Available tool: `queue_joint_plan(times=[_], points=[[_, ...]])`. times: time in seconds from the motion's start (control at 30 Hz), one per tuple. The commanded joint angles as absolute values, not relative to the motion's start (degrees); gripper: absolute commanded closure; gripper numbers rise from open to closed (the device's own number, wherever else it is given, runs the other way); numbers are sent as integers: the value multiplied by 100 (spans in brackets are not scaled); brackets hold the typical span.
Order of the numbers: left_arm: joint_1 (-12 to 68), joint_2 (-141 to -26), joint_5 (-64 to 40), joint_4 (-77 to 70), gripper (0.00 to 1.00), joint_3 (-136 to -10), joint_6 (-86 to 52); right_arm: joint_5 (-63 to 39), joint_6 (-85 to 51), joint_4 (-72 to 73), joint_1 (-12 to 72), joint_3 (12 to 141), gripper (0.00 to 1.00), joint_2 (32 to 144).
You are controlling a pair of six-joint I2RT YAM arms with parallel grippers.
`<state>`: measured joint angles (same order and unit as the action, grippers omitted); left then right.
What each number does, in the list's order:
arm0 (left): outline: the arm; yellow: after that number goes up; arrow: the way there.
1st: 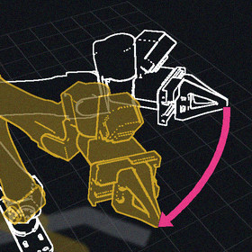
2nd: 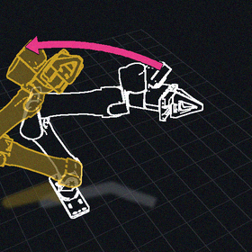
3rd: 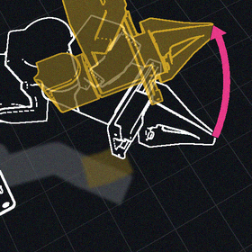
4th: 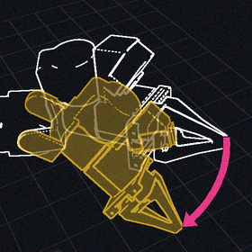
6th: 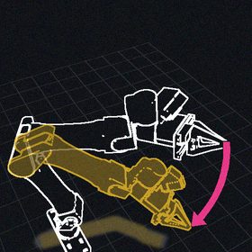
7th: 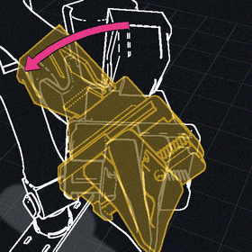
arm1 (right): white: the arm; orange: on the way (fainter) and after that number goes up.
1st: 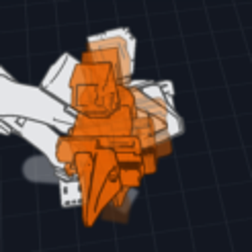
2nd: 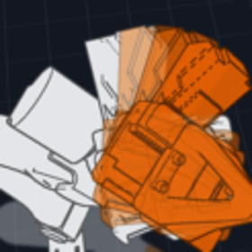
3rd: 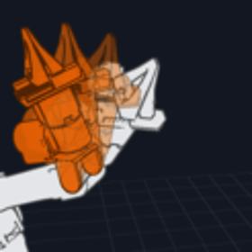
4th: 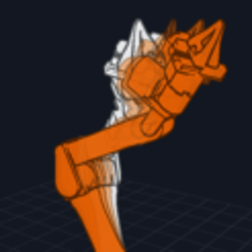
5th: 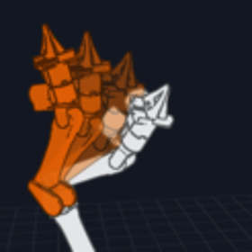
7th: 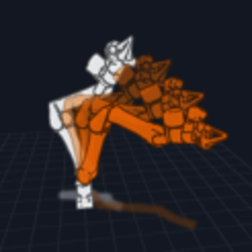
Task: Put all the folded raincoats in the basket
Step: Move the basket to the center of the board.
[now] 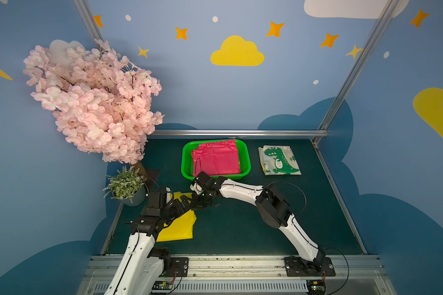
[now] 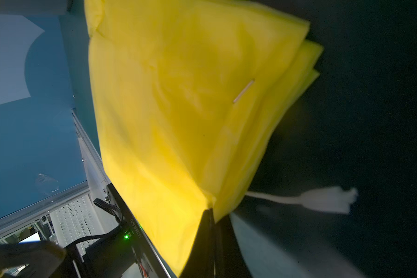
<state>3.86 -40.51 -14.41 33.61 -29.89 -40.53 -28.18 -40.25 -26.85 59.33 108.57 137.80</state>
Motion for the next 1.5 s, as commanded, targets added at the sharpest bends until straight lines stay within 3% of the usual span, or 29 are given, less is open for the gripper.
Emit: queue_joint_plan(times=[0.0,0.53,0.97,1.47], points=[[369,-4073,-1552,3358,0,-2971,-4052,-2822,-3960,-2657,5865,10575,100,13368],[512,-4553,-1892,2865,0,-2909,-4042,-2733,-3571,-2419,5337,7984,100,11480],[1411,-5595,-1684,2287,0,-3097,-4057,-2610,-3074,-2686,4243,5646,100,9608],[2262,-7482,-2014,1376,0,-3492,-3759,-2753,-2847,-2610,3674,5289,100,9569]])
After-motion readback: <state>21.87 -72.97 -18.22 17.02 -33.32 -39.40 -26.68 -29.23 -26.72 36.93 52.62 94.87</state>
